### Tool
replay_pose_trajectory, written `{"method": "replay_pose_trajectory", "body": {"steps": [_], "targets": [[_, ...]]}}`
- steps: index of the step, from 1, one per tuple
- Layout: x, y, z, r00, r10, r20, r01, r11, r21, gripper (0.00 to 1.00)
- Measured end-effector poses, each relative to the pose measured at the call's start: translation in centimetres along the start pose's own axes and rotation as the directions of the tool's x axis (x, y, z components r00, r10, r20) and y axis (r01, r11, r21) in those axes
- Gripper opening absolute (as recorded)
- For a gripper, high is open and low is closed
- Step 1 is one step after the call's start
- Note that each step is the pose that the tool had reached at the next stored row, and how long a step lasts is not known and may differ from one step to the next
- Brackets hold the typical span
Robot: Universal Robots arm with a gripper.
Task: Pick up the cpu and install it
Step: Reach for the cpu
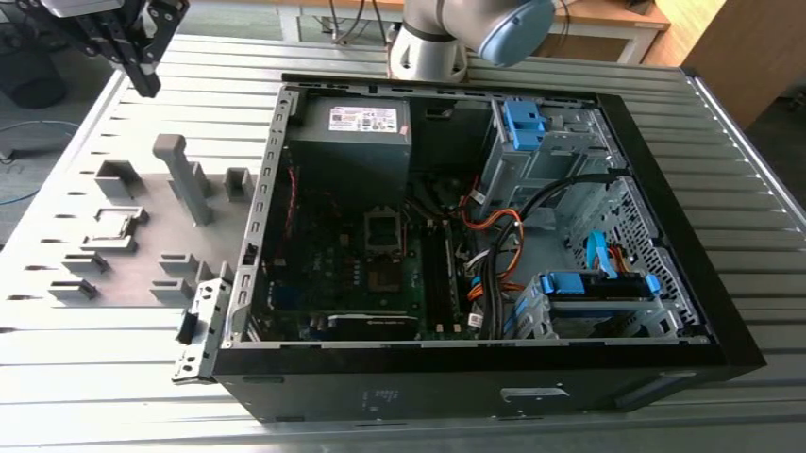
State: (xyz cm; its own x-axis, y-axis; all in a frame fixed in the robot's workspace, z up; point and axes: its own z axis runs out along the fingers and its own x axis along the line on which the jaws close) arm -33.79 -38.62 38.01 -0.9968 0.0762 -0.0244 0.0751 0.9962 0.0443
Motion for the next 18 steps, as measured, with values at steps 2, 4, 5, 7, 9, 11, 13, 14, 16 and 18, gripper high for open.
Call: {"method": "replay_pose_trajectory", "body": {"steps": [2,4,5,7,9,11,13,14,16,18], "targets": [[0.42,-0.01,0.06,1.0,0.0,0.0,0.0,1.0,0.0,0.11],[0.86,-0.01,0.12,1.0,0.0,0.0,0.0,1.0,0.0,0.11],[1.08,-0.02,0.16,1.0,0.0,0.0001,0.0,1.0,-0.0001,0.11],[1.55,-0.03,0.21,1.0,0.0,-0.0001,0.0,1.0,0.0,0.11],[2.03,-0.05,0.27,1.0,0.0,0.0,0.0,1.0,0.0,0.11],[2.52,-0.07,0.32,1.0,0.0,0.0001,0.0,1.0,0.0,0.11],[3.05,-0.08,0.39,1.0,0.0,0.0001,0.0,1.0,-0.0001,0.11],[3.3,-0.08,0.41,1.0,0.0,0.0,0.0,1.0,0.0,0.11],[3.77,-0.09,0.46,1.0,0.0,0.0,0.0,1.0,0.0,0.11],[4.17,-0.1,0.51,1.0,0.0,0.0001,0.0,1.0,-0.0001,0.11]]}}
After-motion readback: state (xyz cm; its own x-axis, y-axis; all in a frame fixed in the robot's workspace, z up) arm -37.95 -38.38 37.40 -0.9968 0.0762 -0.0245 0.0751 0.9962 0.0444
